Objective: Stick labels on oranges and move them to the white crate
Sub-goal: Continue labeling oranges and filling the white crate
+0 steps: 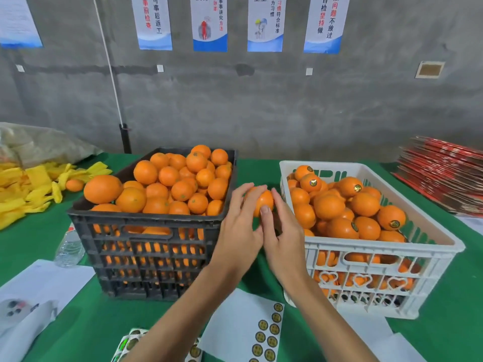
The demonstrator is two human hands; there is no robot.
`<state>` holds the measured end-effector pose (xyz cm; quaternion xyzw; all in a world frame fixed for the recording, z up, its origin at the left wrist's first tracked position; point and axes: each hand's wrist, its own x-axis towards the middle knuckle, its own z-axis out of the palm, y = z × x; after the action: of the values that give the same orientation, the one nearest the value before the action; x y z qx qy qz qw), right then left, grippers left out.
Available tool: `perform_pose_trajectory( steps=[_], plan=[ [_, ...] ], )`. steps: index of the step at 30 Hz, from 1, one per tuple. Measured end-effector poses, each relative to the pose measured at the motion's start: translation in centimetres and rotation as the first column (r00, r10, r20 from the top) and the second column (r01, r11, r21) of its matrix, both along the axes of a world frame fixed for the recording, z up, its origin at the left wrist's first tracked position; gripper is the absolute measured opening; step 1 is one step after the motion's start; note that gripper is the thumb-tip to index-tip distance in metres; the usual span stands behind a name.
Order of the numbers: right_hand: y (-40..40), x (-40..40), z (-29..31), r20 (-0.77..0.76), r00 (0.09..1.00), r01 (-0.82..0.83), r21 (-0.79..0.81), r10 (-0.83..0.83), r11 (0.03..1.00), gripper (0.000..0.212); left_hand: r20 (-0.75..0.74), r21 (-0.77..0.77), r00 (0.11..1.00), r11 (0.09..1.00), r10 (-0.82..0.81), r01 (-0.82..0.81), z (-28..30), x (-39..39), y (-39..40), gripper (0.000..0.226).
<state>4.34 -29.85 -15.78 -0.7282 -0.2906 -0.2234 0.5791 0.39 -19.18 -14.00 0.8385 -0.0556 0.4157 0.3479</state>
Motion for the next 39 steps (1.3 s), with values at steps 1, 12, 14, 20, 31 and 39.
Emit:
perform_pose_trajectory(
  steps=[1, 12, 14, 20, 31, 39],
  plan=[
    [-0.3, -0.4, -1.4, -0.025, 1.0, 0.003, 0.001, -0.003, 1.0, 0.05, 0.003, -0.006, 1.0, 1.0, -0.002, 0.002, -1.5, -0.3, -0.6, 0.054],
    [-6.6, -3.2, -16.1, -0.275, 0.958, -0.258, -0.684, 0.085, 0.683, 0.056, -0.567, -0.048, 0.824, 0.998, 0.01, -0.045, -18.2, -3.8, -0.2, 0.055],
    [-7.4, -3.1, -17.4, -0.289, 0.951, -0.291, -0.722, 0.109, 0.628, 0.066, -0.575, -0.02, 0.818, 0.999, 0.028, -0.049, -19.0, -3.9, 0.0, 0.055],
    [-7.9, -2.8, -18.1, -0.134, 0.979, -0.202, -0.776, 0.157, 0.598, 0.057, -0.543, 0.023, 0.839, 1.0, 0.022, -0.011, -19.6, -3.8, 0.3, 0.056],
    [-6.6, -3.2, -17.5, -0.43, 0.901, -0.261, -0.442, 0.052, 0.858, 0.005, -0.544, 0.038, 0.839, 0.999, 0.019, 0.002, -20.0, -3.9, 0.6, 0.058],
    [-3.6, -3.0, -11.9, -0.078, 0.979, 0.155, -0.302, -0.186, 0.941, 0.008, -0.415, -0.198, 0.908, 0.98, -0.061, -0.025, -16.2, -3.3, -0.4, 0.061]
  ],
)
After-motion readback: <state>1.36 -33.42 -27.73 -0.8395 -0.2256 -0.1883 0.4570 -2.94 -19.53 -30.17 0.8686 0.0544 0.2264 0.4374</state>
